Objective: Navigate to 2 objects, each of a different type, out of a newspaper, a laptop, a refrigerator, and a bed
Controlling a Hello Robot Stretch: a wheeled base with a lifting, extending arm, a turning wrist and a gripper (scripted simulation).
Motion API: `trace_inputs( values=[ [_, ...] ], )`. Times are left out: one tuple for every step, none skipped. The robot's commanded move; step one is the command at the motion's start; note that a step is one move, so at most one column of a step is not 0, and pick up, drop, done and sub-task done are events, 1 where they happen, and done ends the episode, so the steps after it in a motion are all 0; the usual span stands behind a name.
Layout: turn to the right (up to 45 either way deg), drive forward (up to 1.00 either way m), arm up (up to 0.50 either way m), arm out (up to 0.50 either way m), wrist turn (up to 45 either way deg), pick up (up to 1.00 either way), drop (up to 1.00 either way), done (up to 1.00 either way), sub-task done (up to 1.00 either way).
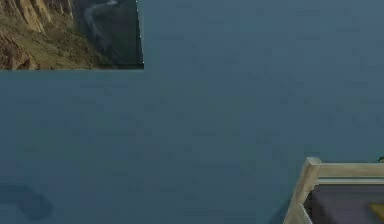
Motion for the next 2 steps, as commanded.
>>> trace_inputs(
  values=[
    [0.0,0.15,0.0,0.0,0.0,0.0,0.0,0.0,0.0],
    [45.0,0.0,0.0,0.0,0.0,0.0,0.0,0.0,0.0]
  ],
)
